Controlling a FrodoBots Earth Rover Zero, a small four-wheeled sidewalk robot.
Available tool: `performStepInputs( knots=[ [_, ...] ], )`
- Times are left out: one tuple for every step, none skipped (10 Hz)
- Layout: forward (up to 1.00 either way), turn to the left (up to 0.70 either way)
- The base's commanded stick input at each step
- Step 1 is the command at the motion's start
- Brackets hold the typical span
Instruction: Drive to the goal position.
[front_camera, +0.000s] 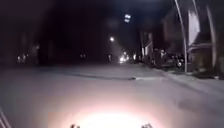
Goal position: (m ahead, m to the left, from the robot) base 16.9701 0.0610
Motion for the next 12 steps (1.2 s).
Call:
performStepInputs(
  knots=[
    [0.85,-0.17],
    [0.85,-0.01],
    [0.85,0.0],
    [0.85,0.0],
    [0.85,0.0],
    [0.85,0.0],
    [0.85,0.0],
    [0.85,0.0],
    [0.85,0.0],
    [0.85,0.0],
    [0.85,0.0],
    [0.85,0.0]
  ],
)
